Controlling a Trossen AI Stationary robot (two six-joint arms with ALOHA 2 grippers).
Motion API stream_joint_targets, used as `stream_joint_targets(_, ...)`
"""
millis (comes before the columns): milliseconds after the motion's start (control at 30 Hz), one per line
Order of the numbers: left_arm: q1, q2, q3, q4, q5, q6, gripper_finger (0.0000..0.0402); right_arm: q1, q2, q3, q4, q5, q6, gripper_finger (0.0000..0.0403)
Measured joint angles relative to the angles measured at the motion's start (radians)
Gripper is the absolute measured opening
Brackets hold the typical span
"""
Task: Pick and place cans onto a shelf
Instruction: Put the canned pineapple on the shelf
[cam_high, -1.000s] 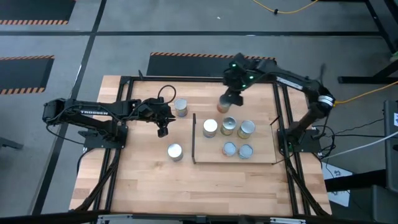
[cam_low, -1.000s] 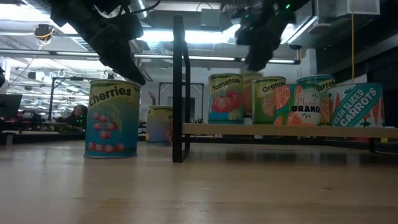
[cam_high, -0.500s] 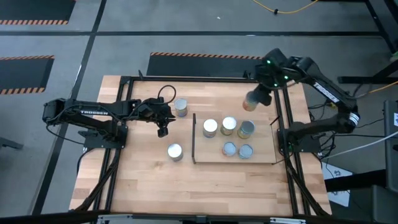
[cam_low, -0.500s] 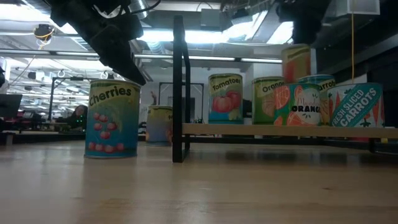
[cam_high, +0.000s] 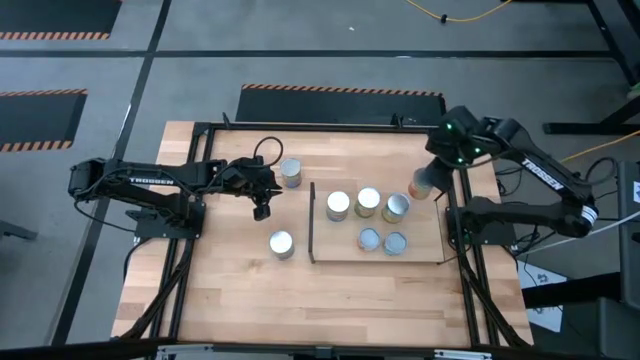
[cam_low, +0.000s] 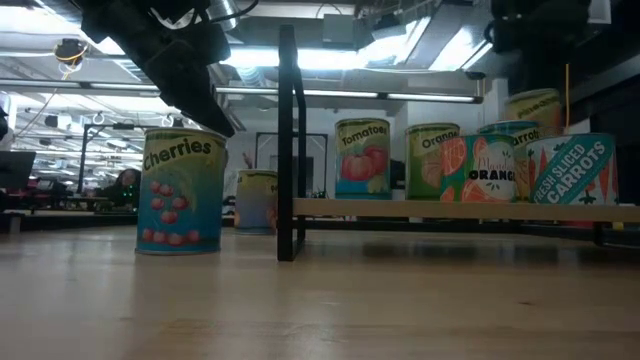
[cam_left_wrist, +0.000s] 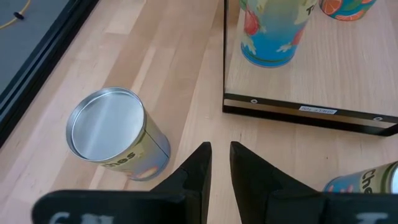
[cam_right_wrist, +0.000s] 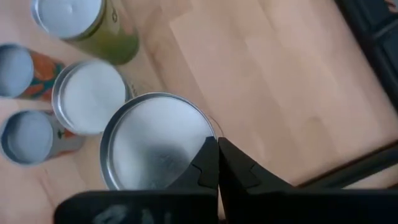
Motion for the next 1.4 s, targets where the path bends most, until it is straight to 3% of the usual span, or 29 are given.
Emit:
stream_joint_targets(267,0.0,0.0,0.0,0.0,-0.006,0.0,0.0053,0.001,-0.073,-0.138,0.003,-0.05,0.045,0.0)
stream_joint_targets(633,0.0,0.0,0.0,0.004,-0.007,-0.02,0.0053,0.001,-0.106,-0.281,0.062,-0.129,-0.015,0.0)
stream_joint_targets(1400,0.0,0.0,0.0,0.044,-0.007,-0.021,0.0053,0.001,-0.107,-0.293,0.092,-0.128,-0.057,0.0014)
